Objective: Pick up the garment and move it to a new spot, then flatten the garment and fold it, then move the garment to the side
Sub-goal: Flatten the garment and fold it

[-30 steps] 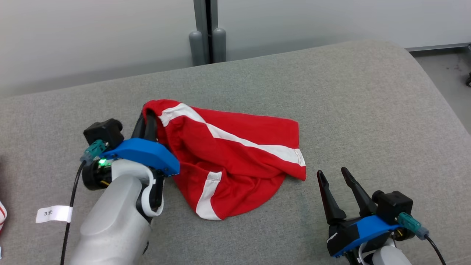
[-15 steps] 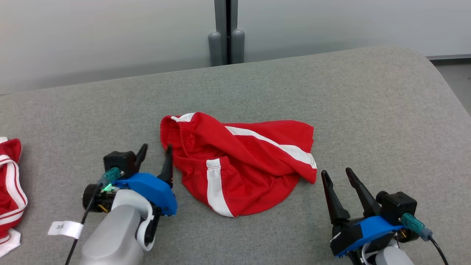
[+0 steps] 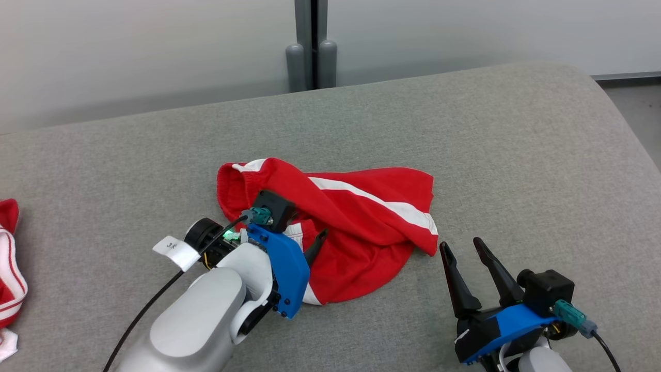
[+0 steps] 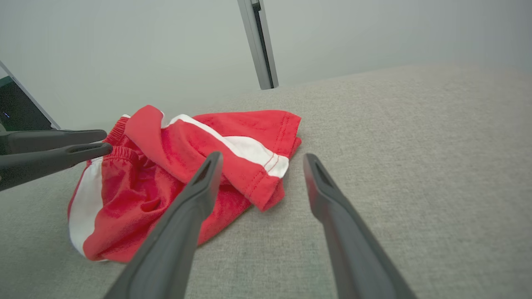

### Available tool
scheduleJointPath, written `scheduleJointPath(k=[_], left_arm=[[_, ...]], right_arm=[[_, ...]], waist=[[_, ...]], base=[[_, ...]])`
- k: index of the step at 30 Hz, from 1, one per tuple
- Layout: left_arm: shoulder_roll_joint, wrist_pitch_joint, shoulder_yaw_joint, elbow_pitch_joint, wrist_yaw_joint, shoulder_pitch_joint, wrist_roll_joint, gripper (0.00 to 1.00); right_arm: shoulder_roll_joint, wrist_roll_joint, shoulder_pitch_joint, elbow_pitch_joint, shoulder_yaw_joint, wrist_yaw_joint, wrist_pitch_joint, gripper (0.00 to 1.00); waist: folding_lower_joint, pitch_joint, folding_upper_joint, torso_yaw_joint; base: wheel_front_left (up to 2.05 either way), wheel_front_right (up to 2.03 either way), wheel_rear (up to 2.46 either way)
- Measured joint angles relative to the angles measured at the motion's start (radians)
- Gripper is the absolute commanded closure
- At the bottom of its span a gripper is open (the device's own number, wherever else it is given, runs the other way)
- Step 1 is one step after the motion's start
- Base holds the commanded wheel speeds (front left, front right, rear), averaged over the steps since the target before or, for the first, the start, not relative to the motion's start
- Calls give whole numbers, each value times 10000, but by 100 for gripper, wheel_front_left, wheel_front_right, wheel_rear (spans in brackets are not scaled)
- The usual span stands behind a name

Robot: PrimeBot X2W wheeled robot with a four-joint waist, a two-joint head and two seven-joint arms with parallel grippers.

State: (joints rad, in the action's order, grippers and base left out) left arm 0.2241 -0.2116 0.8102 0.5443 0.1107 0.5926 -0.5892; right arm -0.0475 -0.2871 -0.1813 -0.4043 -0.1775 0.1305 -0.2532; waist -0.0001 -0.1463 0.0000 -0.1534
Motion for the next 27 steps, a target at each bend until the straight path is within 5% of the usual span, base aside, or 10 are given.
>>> scheduleJointPath(k=[9, 12, 14, 15, 20, 27], left_arm=[[813, -2080, 970, -362, 105, 321, 236, 0], [1068, -2602, 1191, -556, 128, 450, 270, 36], [1237, -2970, 1350, -679, 130, 473, 222, 85], [1300, -3120, 1409, -755, 132, 473, 161, 100], [1423, -3172, 1375, -1306, 134, 469, -265, 100], [79, -596, -311, -2010, -389, 649, -1323, 100]], right_arm=[[-6, -150, -12, -96, 12, 0, -36, 0], [-6, -209, -12, -123, -50, 0, -44, 0], [-8, -238, -14, -138, -73, 0, -50, 0], [-6, -238, -18, -142, -81, 0, -50, 0], [-6, -376, -54, -174, -113, 0, -65, 0], [-8, -372, -162, -180, 69, 0, -79, 0]], waist=[[0, -219, 0, -576], [0, -238, 0, -671], [0, -249, 0, -714], [0, -261, 0, -726], [0, -326, 0, -756], [0, -450, 0, -581]], base=[[0, 0, 0], [0, 0, 0], [0, 0, 0], [0, 0, 0], [0, 0, 0], [0, 0, 0]])
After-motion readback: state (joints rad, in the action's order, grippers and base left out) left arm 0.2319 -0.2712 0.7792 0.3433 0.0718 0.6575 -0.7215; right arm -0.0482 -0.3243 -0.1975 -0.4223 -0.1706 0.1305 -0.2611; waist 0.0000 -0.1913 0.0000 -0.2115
